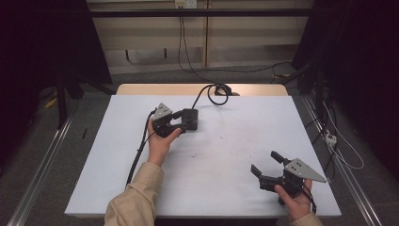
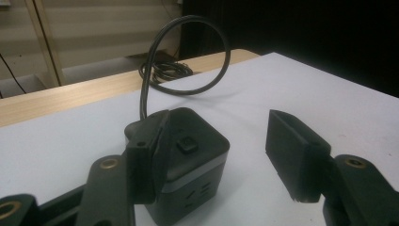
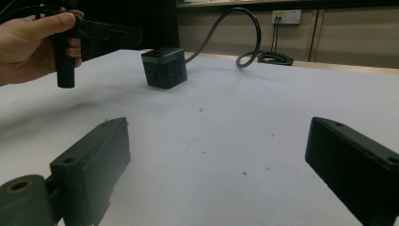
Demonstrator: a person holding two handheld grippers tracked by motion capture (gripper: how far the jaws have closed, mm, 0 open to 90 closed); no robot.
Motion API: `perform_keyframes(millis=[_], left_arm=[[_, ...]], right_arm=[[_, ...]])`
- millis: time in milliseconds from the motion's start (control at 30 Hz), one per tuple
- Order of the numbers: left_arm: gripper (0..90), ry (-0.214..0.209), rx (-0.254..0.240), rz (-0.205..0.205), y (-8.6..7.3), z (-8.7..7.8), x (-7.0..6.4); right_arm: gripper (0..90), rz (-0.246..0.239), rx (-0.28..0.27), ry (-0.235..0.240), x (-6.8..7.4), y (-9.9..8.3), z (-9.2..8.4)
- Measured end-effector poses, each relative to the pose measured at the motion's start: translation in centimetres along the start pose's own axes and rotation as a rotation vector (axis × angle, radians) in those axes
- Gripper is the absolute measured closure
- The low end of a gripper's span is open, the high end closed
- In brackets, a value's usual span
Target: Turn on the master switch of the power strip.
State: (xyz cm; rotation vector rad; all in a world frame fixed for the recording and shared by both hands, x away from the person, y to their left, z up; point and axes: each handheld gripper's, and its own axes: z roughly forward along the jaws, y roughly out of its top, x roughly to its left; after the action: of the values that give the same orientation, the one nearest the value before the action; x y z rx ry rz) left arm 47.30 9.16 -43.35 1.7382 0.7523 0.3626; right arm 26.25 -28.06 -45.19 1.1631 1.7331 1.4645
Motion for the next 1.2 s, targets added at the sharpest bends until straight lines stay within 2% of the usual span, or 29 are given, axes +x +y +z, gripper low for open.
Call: perform_keyframes(millis=[200,800,1200], left_arm=[[45.9,0.011,0.006,-0.002,0.0,0.3,0.2],[66.2,0.042,0.038,0.021,0.5,1.1,0.7],[78.1,0.059,0.051,0.014,0.5,1.6,1.1]], right_arm=[[6.8,-0.002,0.0,0.001,0.0,0.0,0.0],[6.8,-0.005,-0.001,0.002,0.0,0.0,0.0],[6.8,-0.006,-0.002,0.003,0.0,0.1,0.0]])
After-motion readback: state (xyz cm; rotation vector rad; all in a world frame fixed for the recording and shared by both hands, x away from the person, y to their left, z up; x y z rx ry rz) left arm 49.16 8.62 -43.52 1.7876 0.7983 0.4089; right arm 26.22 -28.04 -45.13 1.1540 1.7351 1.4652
